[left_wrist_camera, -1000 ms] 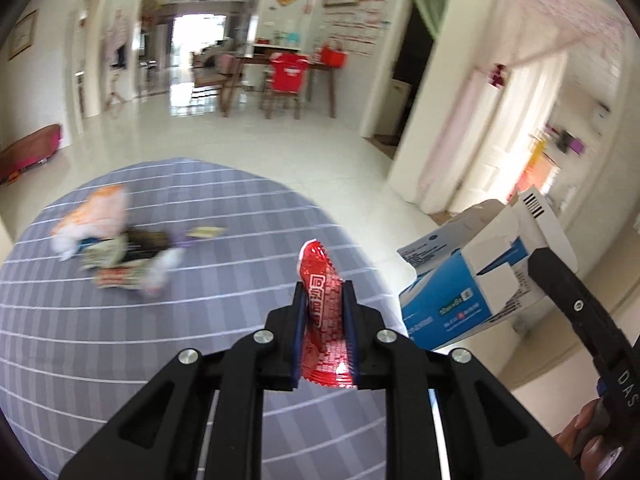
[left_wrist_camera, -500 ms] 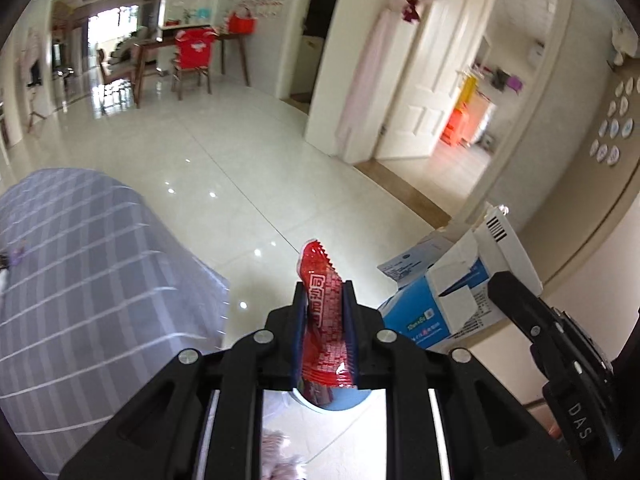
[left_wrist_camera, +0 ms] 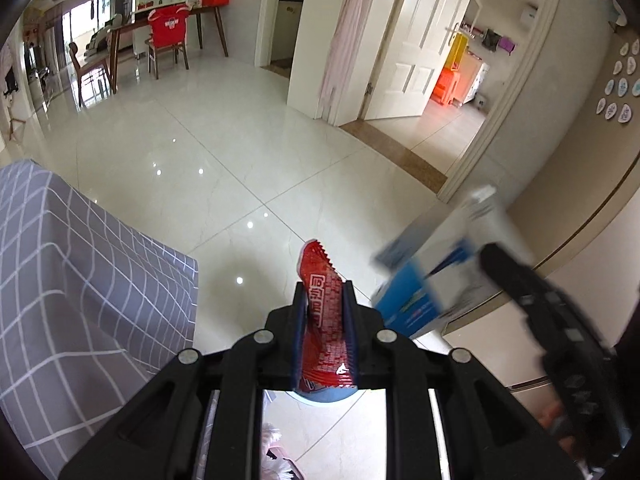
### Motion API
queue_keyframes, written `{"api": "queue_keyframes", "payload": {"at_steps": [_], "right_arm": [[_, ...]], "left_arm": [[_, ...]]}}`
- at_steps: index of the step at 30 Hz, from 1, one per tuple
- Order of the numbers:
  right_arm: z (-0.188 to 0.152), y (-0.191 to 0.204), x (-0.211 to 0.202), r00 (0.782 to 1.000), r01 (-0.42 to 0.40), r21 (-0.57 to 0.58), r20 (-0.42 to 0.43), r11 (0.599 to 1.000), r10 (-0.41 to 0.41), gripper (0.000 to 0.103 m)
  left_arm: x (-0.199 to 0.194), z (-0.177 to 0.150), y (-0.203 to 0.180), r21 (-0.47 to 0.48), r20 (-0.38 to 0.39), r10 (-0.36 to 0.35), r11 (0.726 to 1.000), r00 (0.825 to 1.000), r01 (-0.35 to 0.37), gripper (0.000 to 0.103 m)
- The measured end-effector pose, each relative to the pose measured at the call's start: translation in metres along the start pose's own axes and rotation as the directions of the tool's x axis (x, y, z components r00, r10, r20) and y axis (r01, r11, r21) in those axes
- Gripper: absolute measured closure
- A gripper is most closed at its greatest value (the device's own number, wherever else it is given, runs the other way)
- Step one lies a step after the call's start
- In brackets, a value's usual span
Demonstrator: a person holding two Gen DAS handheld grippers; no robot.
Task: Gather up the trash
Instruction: 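Carry the tissue box and red snack bag over the blue bucket with both grippers, then open both grippers to drop the tissue box and red bag into the bucket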
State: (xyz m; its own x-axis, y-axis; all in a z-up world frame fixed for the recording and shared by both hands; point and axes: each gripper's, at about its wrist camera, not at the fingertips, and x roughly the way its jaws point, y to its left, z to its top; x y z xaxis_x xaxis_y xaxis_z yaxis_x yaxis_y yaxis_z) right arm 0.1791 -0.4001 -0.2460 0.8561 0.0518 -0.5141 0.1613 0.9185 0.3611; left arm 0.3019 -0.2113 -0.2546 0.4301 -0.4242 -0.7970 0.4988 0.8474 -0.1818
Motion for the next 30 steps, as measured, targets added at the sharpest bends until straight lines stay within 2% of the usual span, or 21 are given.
{"api": "queue_keyframes", "payload": {"at_steps": [2, 3, 4, 9, 30], "right_arm": [[-0.006, -0.006, 0.009, 0.999, 0.029, 0.029, -0.038, 0.999, -0.027, 0.069], [-0.010, -0.010, 0.009, 0.999, 0.036, 0.044, -0.037, 0.998, -0.034, 0.060], [-0.012, -0.011, 0.009, 0.999, 0.041, 0.042, -0.033, 0.998, -0.040, 0.057], [-0.022, -0.007, 0.002, 0.999, 0.043, 0.031, -0.029, 0.999, -0.042, 0.057], [-0.016, -0.022, -0.013, 0.998, 0.056, 0.070, 0.012, 0.996, -0.057, 0.052]], "left_arm": [[0.004, -0.003, 0.000, -0.001, -0.010, -0.004, 1.000, 1.000, 0.004, 0.086], [0.007, -0.004, -0.001, 0.005, -0.014, -0.003, 1.000, 1.000, 0.003, 0.086], [0.010, -0.005, -0.003, 0.016, -0.020, 0.000, 1.000, 1.000, 0.000, 0.086], [0.017, -0.007, -0.008, 0.024, -0.035, -0.004, 1.000, 0.999, 0.005, 0.086], [0.026, -0.009, -0.027, 0.057, -0.050, -0.017, 0.998, 0.999, 0.020, 0.086]]}}
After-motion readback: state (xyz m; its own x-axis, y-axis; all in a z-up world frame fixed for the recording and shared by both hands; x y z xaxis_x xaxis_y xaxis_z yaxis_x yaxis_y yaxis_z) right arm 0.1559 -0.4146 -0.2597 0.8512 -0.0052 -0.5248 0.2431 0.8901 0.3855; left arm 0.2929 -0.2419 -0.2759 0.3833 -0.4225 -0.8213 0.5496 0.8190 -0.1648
